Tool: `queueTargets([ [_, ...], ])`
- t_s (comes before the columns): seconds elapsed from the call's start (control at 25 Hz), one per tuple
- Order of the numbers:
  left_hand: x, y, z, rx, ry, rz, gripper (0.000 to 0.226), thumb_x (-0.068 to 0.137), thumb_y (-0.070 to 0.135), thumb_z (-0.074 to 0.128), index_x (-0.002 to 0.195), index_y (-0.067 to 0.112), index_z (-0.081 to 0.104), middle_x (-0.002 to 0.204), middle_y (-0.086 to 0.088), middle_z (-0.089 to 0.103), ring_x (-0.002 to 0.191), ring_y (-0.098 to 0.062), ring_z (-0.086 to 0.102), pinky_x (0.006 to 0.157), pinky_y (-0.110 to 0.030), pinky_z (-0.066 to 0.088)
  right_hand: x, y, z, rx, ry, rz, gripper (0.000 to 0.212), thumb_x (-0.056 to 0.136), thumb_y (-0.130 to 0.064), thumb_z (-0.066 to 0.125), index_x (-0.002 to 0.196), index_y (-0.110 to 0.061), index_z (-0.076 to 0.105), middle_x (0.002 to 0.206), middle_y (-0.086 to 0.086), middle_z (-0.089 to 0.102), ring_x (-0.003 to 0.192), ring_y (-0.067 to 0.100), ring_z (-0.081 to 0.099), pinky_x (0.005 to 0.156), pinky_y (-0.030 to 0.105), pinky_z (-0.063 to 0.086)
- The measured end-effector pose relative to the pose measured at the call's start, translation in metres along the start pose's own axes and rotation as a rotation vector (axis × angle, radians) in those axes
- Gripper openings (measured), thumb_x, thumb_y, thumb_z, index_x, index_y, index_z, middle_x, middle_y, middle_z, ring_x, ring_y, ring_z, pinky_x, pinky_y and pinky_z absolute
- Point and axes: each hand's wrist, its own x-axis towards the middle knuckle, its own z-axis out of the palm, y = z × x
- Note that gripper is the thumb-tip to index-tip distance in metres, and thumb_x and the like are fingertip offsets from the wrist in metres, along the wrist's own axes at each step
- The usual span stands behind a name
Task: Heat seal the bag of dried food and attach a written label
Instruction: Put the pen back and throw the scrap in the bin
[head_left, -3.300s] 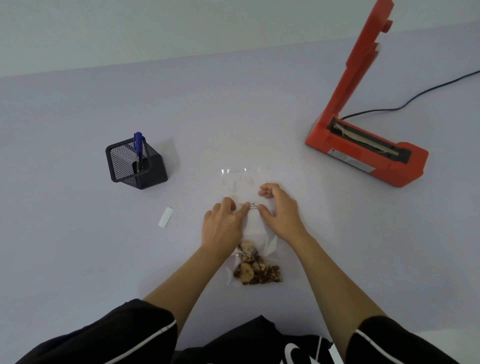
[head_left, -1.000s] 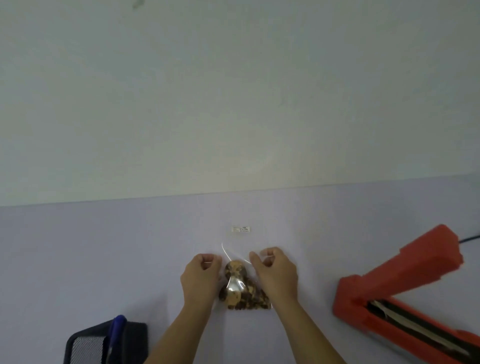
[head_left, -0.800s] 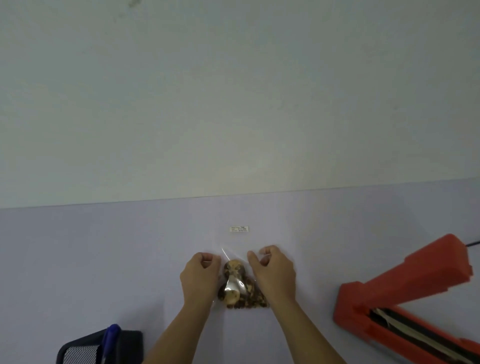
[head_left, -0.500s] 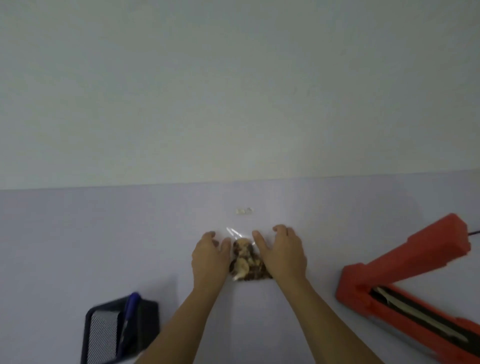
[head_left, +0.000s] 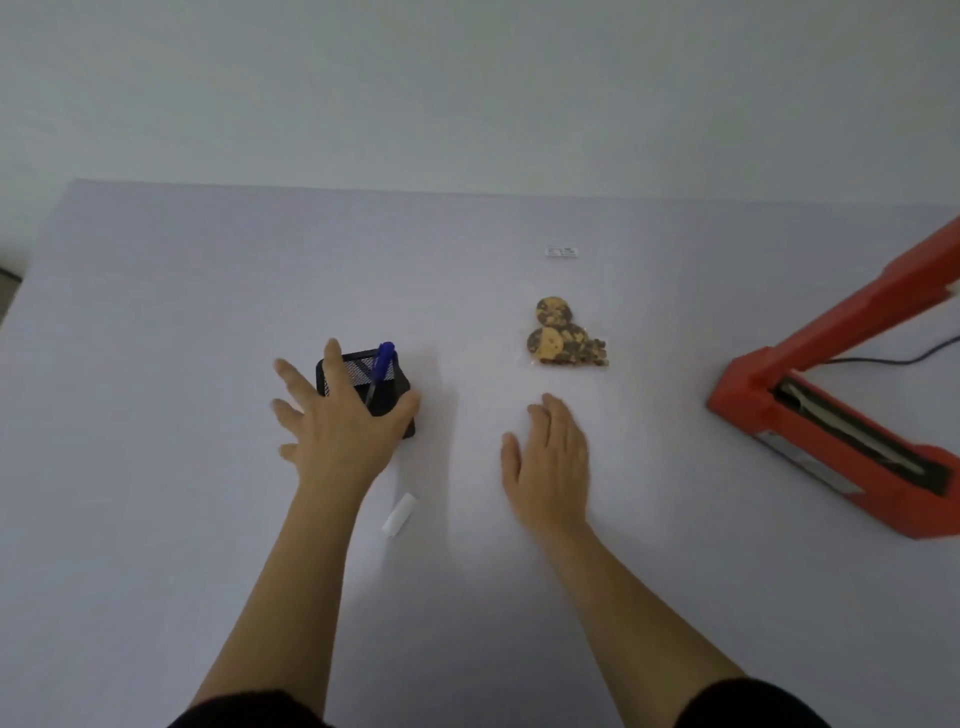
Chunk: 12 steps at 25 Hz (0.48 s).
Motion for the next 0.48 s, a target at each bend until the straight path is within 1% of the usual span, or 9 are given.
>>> queueTargets([
  [0.04,0.004,-0.002,0.001,-0.083,-0.043,-0.010,0.092,0.077,0.050,0.063,0.147,0.031,0.006,0.153,-0.017,0.006,0.133,-0.046,0.023,0.102,-0.055,0.031,0.001,0.001,0.000,-0.012,-0.020,-0.010,0.051,0.089,-0.037,0.039,0.130,-0.007,0.047,0.142,0.012,0.047,0.132,0.026,0.044,0.107,0.039,0.036],
  [0.08,0.007,0.000,0.001,-0.149,-0.052,0.006,0.091,0.077,0.045,0.064,0.147,0.030,0.008,0.149,-0.018,0.017,0.127,-0.044,0.034,0.100,-0.050,0.036,0.002,0.001,-0.001,-0.023,-0.036,-0.019,0.055,0.090,-0.038,0.036,0.135,-0.008,0.042,0.147,0.010,0.041,0.136,0.024,0.038,0.110,0.039,0.031],
  [0.12,0.011,0.006,0.001,-0.193,-0.036,0.032,0.089,0.077,0.042,0.064,0.147,0.028,0.011,0.143,-0.017,0.025,0.121,-0.041,0.041,0.096,-0.044,0.038,0.004,0.000,-0.001,-0.033,-0.043,-0.030,0.058,0.090,-0.038,0.033,0.140,-0.009,0.037,0.150,0.009,0.036,0.139,0.022,0.033,0.112,0.039,0.026],
  [0.16,0.017,0.018,0.002,-0.224,-0.013,0.065,0.087,0.077,0.040,0.065,0.147,0.027,0.013,0.139,-0.016,0.030,0.116,-0.037,0.045,0.092,-0.040,0.039,0.004,0.001,0.000,-0.042,-0.049,-0.035,0.059,0.091,-0.039,0.030,0.142,-0.010,0.033,0.152,0.007,0.032,0.141,0.021,0.028,0.113,0.039,0.020],
  [0.24,0.037,0.055,0.005,-0.285,0.019,0.140,0.086,0.077,0.040,0.067,0.146,0.025,0.017,0.136,-0.014,0.031,0.105,-0.029,0.046,0.084,-0.033,0.037,0.004,0.002,0.002,-0.056,-0.045,-0.033,0.059,0.092,-0.040,0.028,0.145,-0.012,0.028,0.154,0.005,0.028,0.142,0.018,0.023,0.116,0.036,0.015],
  [0.32,0.068,0.100,0.009,-0.336,0.031,0.209,0.086,0.076,0.041,0.068,0.145,0.024,0.020,0.133,-0.013,0.029,0.094,-0.023,0.042,0.079,-0.029,0.038,0.003,0.004,0.004,-0.046,-0.039,-0.030,0.060,0.092,-0.040,0.030,0.145,-0.013,0.026,0.154,0.003,0.026,0.143,0.016,0.022,0.118,0.032,0.010],
  [0.4,0.100,0.138,0.014,-0.329,0.030,0.264,0.086,0.075,0.042,0.069,0.143,0.022,0.022,0.131,-0.015,0.030,0.092,-0.026,0.044,0.074,-0.030,0.040,0.005,0.006,0.006,-0.021,-0.031,-0.028,0.060,0.090,-0.038,0.034,0.144,-0.013,0.030,0.153,0.003,0.028,0.142,0.016,0.024,0.114,0.031,0.010],
  [0.48,0.128,0.165,0.020,-0.294,0.029,0.281,0.085,0.075,0.042,0.069,0.142,0.016,0.024,0.129,-0.017,0.032,0.098,-0.032,0.049,0.071,-0.031,0.041,0.005,0.007,0.007,0.007,-0.019,-0.026,0.060,0.087,-0.037,0.039,0.142,-0.012,0.035,0.151,0.004,0.033,0.140,0.016,0.028,0.113,0.033,0.015],
])
